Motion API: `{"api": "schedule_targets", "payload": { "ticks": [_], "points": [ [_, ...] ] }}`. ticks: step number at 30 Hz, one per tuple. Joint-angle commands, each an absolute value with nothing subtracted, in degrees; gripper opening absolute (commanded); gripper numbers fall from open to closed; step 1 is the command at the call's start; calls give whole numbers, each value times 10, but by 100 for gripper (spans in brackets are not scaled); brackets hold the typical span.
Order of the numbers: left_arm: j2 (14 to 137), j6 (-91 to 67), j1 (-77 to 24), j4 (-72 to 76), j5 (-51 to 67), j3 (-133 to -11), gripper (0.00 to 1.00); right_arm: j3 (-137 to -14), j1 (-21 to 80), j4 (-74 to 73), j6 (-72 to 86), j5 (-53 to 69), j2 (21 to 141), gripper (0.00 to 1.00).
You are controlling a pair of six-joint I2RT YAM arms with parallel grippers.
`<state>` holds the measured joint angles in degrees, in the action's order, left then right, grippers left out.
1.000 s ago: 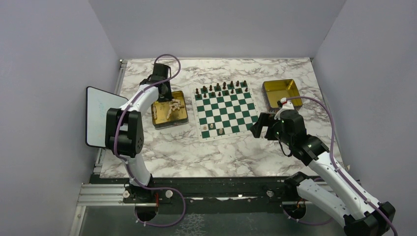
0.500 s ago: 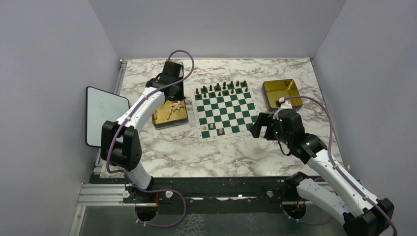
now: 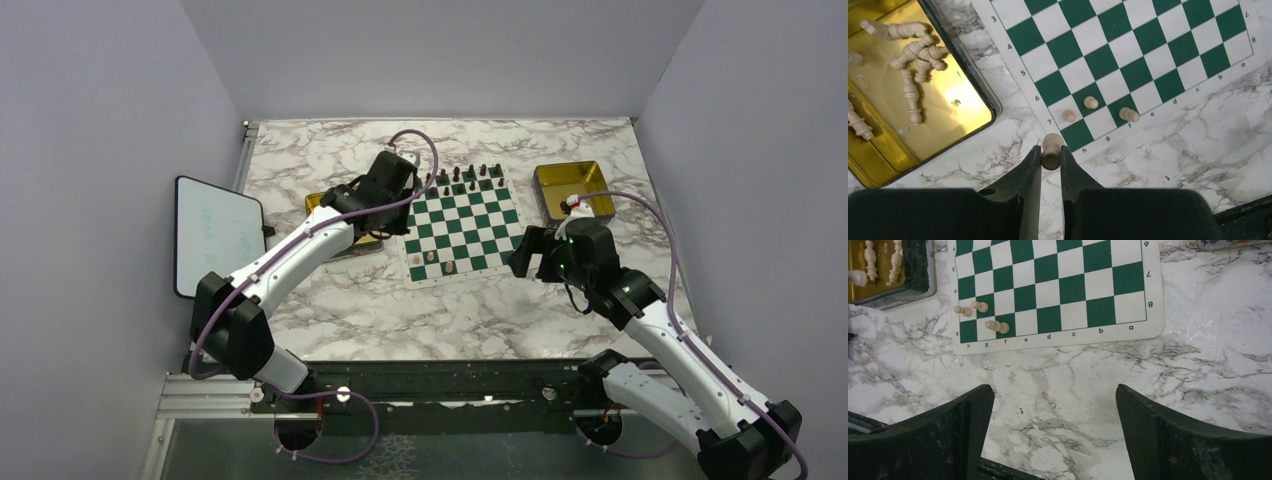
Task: Set up the chess pieces on the board
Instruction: Place the chess piece on the chessboard.
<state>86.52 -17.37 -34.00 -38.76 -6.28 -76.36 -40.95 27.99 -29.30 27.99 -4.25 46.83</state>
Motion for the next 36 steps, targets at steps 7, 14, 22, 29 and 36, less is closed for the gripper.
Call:
{"api": "schedule_targets", "payload": {
  "ticks": [7,14,22,29,36],
  "points": [
    [838,-234,-429,-393,-136,-697,15,-418,276,-278,284,-50,479,96],
    [865,-251,-465,-359,-152,-679,15,-420,276,-280,286,-50,479,96],
    [907,-259,-482,-335,-173,-664,15,-414,276,-283,288,-54,467,96],
    [928,-259,-485,-315,-178,-651,15,-411,276,-283,288,-57,469,96],
    [945,-264,-484,-299,-174,-637,14,-408,276,-279,288,-55,475,96]
  ]
}}
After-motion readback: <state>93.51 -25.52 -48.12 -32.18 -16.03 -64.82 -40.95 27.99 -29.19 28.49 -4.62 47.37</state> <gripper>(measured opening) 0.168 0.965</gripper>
